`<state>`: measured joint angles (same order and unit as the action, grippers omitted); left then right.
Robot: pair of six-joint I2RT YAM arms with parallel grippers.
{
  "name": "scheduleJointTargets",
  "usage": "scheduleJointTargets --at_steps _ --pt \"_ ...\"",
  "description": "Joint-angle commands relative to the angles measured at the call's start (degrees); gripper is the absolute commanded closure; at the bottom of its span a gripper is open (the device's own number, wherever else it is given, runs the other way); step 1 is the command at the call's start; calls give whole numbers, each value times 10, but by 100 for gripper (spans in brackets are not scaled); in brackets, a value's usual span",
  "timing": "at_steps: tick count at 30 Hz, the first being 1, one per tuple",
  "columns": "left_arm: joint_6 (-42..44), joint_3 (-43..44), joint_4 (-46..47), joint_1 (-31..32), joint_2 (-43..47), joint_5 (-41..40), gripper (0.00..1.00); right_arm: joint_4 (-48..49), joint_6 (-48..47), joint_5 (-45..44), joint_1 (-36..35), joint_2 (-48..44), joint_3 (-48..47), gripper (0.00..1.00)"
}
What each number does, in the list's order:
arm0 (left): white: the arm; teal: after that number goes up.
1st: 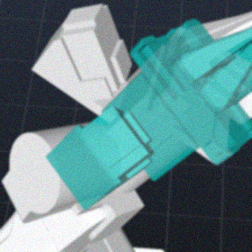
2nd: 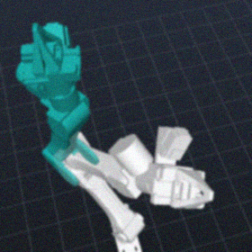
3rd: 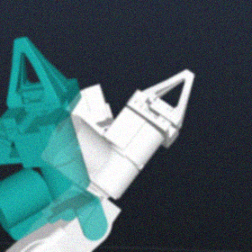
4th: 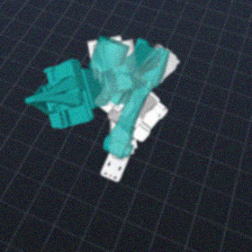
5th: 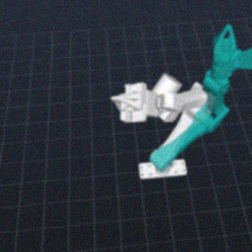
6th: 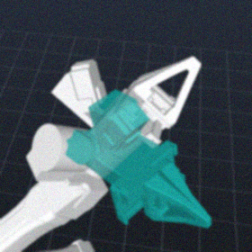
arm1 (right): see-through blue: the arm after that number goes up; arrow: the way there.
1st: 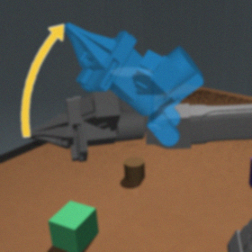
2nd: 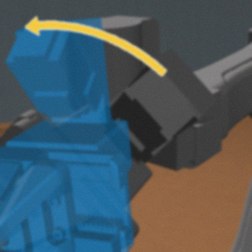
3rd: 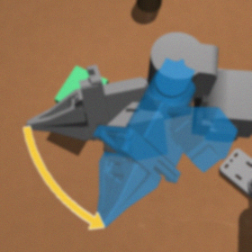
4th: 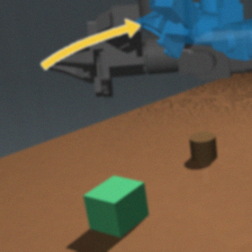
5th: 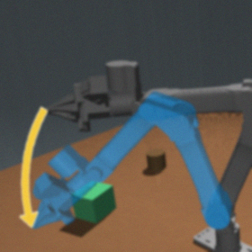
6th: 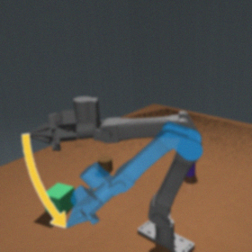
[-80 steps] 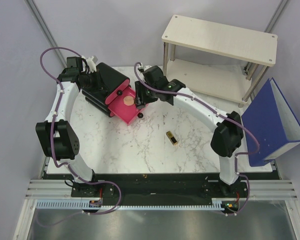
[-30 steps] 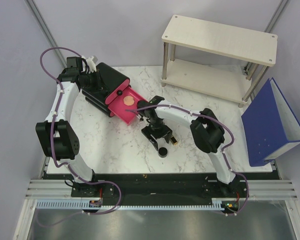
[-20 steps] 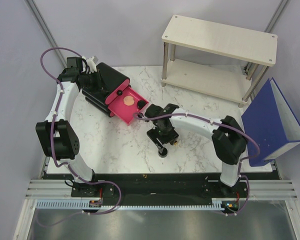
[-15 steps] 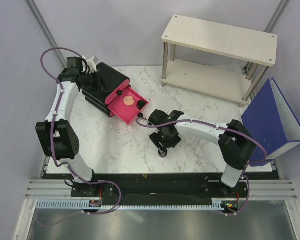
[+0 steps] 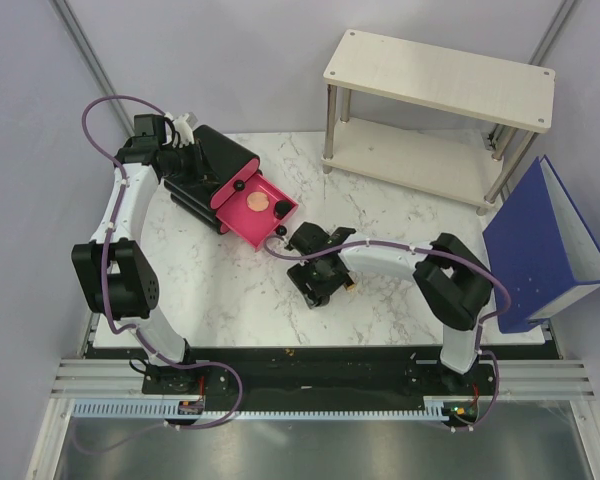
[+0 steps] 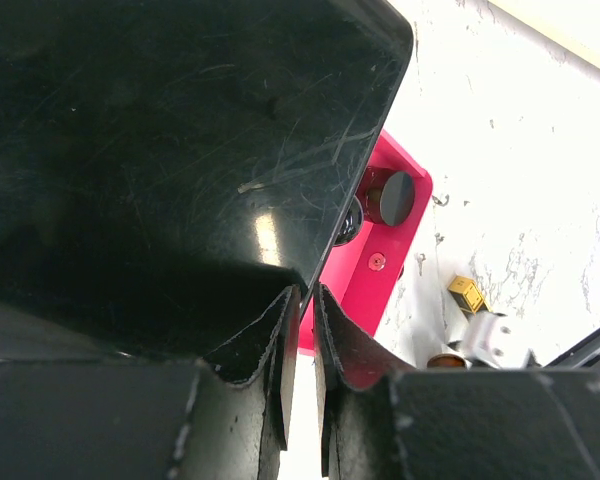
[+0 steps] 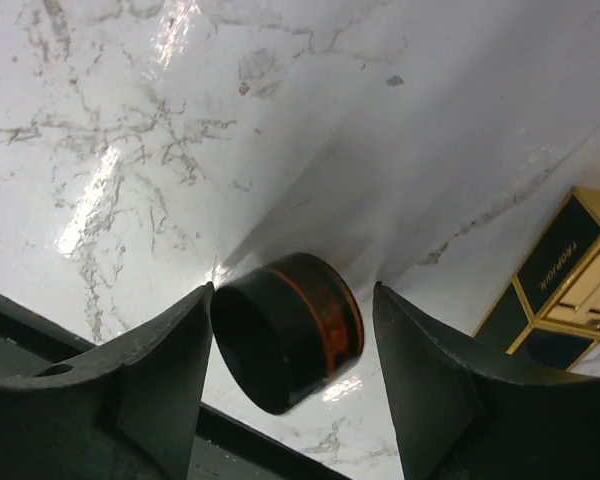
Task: Organize the makeup
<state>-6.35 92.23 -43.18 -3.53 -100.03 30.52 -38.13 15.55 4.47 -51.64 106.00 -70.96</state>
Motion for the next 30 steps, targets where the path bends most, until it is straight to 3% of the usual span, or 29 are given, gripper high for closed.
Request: scheduleJointTargets --at_steps 1,5,13,16,22,30 --pt "42 -49 -131 -1 -53 -76 78 11 -12 0 -1 25 -36 29" --pt "42 -47 -132 0 -57 -78 78 8 -15 -6 -1 29 -43 36" --pt "43 -43 -134 -1 -60 -80 78 -13 -16 -20 -1 26 -73 37" --pt "43 -43 -134 -1 -61 -81 78 -16 -18 -22 -2 31 -72 43" --pt "43 -43 -134 -1 -60 -82 78 -30 -16 -34 -1 29 -63 35" --pt "43 -43 -134 -1 -62 -79 78 -24 -12 -19 -3 32 -49 34"
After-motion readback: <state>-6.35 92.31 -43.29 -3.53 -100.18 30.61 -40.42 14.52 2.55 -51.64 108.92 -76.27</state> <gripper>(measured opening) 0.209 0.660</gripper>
